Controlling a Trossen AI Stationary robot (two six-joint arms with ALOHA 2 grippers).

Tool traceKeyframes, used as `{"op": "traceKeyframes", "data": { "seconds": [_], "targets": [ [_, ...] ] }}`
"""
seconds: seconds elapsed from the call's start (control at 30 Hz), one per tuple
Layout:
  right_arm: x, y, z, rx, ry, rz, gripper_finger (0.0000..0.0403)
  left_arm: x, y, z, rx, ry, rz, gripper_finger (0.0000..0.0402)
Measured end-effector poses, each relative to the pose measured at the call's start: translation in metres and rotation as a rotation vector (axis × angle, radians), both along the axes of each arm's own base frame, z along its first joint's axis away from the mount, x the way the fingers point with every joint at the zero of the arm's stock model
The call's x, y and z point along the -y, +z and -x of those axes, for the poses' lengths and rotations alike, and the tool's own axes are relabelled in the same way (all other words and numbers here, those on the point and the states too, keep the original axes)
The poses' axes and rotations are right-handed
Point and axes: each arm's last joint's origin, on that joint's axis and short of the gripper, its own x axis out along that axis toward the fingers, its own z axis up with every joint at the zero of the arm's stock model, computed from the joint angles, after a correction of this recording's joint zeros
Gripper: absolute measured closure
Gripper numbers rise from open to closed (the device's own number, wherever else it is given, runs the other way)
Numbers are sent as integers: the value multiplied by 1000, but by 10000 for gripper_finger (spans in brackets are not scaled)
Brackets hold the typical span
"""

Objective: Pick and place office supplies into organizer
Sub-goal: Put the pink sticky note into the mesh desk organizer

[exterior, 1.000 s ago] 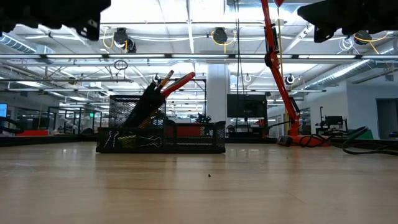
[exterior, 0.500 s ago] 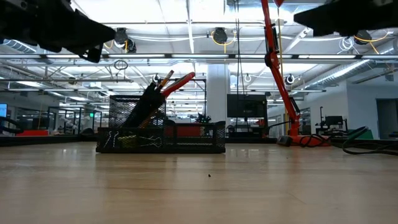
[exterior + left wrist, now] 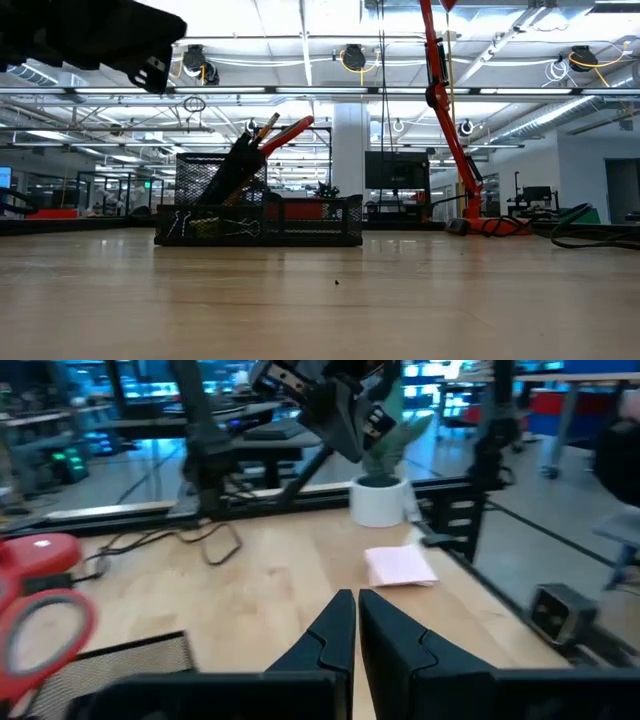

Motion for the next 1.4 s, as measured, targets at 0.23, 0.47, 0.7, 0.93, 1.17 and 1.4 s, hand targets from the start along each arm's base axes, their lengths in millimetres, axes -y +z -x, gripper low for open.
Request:
{"op": "traceKeyframes", "data": {
  "seconds": [0.23,0.47,0.7,0.93,1.17,1.4],
  "targets": [
    [-47,-4,1,-341,78,-5,403,4,0,2,3,17,-3,376],
    [-67,-16,5,-581,10,-242,403,3,1,2,7,42,-1,376],
    [-70,-60,6,-730,-59,-207,403,3,1,2,13,43,6,376],
    [-71,-94,1,-873,-33,-185,403,3,1,2,19,41,-28,376],
    [-71,-110,-13,-850,27,-252,403,3,1,2,16,41,-22,376],
    [-65,-110,-30,-754,80,-251,403,3,1,2,12,41,-19,376]
  ]
}}
